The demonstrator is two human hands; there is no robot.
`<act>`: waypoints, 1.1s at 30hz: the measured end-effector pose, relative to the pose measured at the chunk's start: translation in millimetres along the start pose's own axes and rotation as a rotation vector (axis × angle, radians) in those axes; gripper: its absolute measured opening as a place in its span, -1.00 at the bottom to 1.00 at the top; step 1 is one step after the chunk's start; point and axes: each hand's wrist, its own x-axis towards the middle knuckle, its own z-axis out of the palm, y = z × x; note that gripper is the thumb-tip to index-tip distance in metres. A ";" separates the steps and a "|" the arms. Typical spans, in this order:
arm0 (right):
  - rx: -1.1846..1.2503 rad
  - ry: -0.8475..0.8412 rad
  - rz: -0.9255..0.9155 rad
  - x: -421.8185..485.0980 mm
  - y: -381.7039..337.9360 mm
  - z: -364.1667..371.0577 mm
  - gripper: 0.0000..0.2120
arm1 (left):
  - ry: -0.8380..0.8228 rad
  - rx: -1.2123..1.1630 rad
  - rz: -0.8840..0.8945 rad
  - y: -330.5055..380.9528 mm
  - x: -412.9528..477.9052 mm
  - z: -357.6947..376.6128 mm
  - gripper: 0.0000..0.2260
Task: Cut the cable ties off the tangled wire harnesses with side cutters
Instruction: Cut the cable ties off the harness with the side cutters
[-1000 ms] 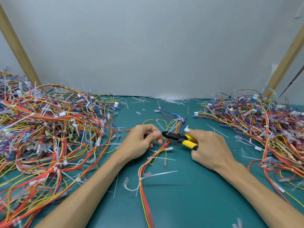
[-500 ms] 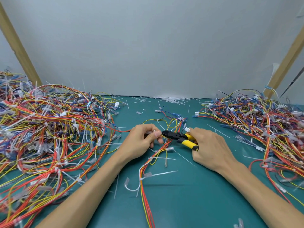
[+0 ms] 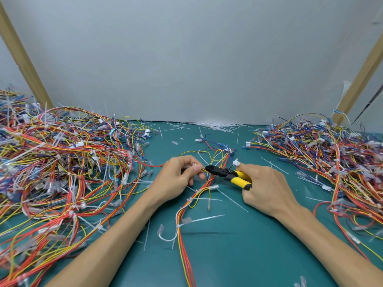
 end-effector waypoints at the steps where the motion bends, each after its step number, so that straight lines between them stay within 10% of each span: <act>1: 0.017 0.015 0.008 -1.1 -0.1 0.6 -0.82 | 0.009 -0.003 -0.001 0.2 0.2 0.0 -0.83; 27: 0.241 0.204 0.041 1.0 4.9 1.6 -0.67 | 0.485 0.397 0.251 24.3 -13.4 5.2 -0.85; 30: 0.257 0.212 0.040 1.3 5.2 1.9 -0.67 | 0.317 0.469 0.278 42.6 -14.4 -0.2 -0.92; 33: 0.257 0.214 0.035 0.7 5.4 2.0 -0.67 | 0.085 1.026 0.085 60.6 -11.8 -2.5 -0.86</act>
